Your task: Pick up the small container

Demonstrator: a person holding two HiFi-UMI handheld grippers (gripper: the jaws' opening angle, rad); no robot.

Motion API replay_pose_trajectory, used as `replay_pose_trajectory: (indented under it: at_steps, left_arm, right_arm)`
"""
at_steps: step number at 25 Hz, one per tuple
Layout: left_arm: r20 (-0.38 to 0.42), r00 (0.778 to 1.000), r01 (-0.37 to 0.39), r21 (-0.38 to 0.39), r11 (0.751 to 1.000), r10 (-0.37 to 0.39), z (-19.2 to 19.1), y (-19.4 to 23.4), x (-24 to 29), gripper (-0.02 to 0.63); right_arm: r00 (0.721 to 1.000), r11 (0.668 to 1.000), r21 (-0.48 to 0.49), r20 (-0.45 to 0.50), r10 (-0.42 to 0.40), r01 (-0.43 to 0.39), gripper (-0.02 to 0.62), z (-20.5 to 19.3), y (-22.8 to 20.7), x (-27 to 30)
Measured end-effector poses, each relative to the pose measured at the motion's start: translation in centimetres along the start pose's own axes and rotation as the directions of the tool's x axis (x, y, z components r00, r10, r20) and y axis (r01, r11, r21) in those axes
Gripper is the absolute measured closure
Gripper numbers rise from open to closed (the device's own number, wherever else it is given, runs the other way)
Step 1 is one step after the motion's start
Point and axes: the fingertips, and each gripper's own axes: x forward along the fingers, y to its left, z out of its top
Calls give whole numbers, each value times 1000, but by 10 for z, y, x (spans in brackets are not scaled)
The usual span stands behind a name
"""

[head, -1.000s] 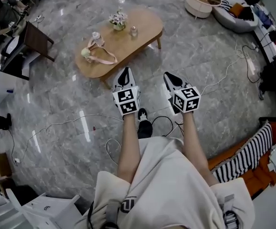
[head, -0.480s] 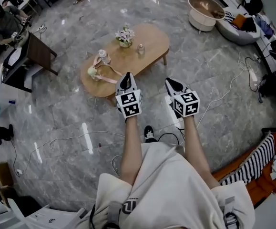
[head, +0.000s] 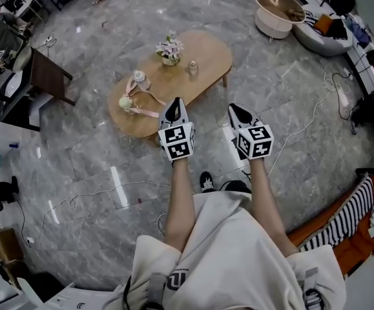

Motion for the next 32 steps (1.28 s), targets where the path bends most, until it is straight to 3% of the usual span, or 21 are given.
replay_pose_trajectory:
  at_steps: [4,12,20,23,32]
  left_arm:
    - [-21,1000,18,-13,1000,-18,-12,3,4,597]
    - [-37,997,65,-2,998,-65,-20,-5,10,598]
    - [35,998,54,11,998,-55,21,10,40,598]
    - [75,995,61,-19,998,-60,32,12,61,598]
    - [14,999,44,14,999,-44,38,3,142,598]
  right_arm:
    - [1000,999,18,8,-29,29,526,-3,-3,0]
    - [1000,998,55,28,12,-13,526,-8,-3,5]
    - [993,995,51,88,77,-82,528,29,-10,43]
    - [992,995,21,86,96,-99,528,45,-20,61]
    - [992,992,64,81,101,-106,528,73,-79,107]
